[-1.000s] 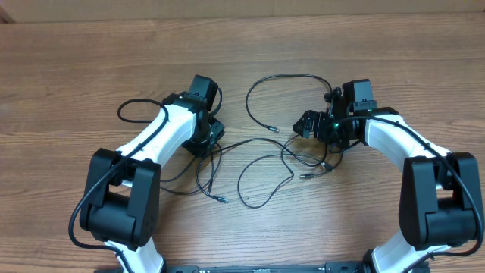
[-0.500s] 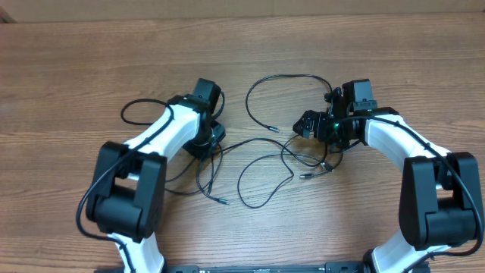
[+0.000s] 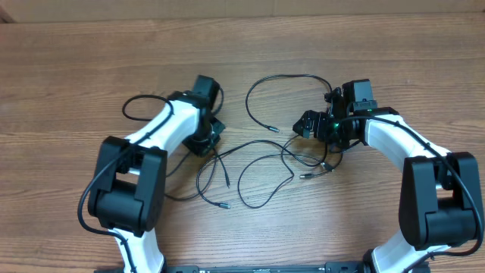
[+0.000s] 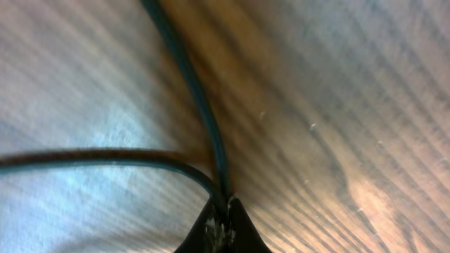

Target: Untangle cables

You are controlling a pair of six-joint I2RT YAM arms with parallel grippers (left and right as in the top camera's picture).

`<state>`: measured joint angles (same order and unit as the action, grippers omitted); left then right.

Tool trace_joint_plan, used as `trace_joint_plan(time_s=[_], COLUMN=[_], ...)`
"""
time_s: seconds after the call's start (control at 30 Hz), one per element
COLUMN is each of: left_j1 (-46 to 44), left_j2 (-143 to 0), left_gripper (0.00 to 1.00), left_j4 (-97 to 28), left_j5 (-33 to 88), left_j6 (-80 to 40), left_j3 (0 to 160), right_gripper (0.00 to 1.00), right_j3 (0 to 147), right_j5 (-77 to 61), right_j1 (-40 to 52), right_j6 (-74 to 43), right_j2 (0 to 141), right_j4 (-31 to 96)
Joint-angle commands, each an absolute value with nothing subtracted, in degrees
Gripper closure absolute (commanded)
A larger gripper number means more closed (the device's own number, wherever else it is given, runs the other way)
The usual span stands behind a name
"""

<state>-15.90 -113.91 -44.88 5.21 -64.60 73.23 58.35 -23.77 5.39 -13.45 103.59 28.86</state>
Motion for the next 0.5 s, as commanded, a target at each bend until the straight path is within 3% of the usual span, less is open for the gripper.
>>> trace_joint_plan(time_s=[0.0,0.47], left_j1=[-9.8,11.94], left_j2=[-120.11,-120.11], left_gripper=[0.96,0.95], left_j4=[-44.18,-49.8], left_j5=[7.7,11.88], left_j6=[-54.33,-39.83], left_j3=[71.33,71.4], right_gripper=[0.0,0.0], right_j3=[58.33,58.33], right_j5=[-22.76,-22.74], right_j1=[5.5,5.5], right_j6=[-13.54,-13.54], right_j2=[103.94,103.94], right_j4=[29.06,29.08])
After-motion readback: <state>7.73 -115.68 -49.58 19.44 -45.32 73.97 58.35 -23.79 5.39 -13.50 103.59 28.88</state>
